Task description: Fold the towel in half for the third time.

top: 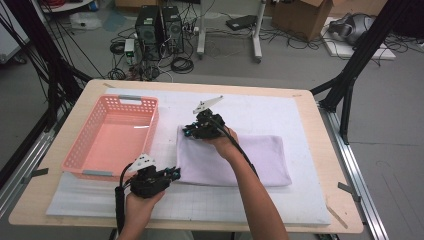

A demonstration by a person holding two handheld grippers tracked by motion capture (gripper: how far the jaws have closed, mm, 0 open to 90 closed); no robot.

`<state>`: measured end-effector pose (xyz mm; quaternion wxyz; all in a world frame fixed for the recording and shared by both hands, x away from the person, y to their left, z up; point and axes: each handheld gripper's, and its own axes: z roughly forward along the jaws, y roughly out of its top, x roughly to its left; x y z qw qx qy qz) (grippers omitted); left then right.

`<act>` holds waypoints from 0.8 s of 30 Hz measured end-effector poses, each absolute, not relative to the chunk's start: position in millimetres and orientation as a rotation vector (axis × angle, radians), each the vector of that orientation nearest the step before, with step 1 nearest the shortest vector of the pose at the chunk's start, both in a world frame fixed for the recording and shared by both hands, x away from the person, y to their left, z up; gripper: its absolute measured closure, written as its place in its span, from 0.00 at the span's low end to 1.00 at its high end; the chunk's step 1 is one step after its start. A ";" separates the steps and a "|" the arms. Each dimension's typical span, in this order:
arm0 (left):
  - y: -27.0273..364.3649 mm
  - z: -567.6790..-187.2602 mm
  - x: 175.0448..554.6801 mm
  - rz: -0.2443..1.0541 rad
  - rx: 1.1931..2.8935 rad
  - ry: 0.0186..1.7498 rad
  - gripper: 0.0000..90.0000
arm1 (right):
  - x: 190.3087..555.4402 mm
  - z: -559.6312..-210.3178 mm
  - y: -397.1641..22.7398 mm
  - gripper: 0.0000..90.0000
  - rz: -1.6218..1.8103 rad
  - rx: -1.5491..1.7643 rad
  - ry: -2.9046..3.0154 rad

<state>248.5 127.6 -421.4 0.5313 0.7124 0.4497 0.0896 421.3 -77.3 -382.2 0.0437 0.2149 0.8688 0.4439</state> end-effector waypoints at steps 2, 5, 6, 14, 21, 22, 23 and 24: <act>124.3 -420.1 248.7 0.216 1.706 1.054 0.92 | 418.7 -381.0 -81.3 0.89 1.365 0.653 2.646; 119.1 -419.0 249.5 0.205 1.705 1.036 0.92 | 416.5 -380.4 -90.2 0.89 1.401 0.654 2.618; 116.5 -418.4 250.9 0.197 1.704 1.029 0.92 | 415.9 -380.3 -93.5 0.89 1.408 0.663 2.608; 81.6 -407.4 264.7 0.175 1.746 0.960 0.92 | 415.8 -375.4 -123.1 0.89 1.432 0.692 2.555; 54.9 -401.5 277.9 0.161 1.784 0.936 0.92 | 416.3 -376.4 -154.6 0.88 1.448 0.773 2.474; 51.0 -400.8 279.1 0.160 1.791 0.930 0.92 | 416.2 -376.7 -159.0 0.88 1.450 0.780 2.468; 46.7 -400.0 280.0 0.159 1.796 0.926 0.92 | 416.1 -377.1 -163.4 0.88 1.449 0.789 2.461; 42.7 -399.3 281.0 0.160 1.802 0.920 0.92 | 415.5 -377.4 -168.0 0.88 1.449 0.798 2.453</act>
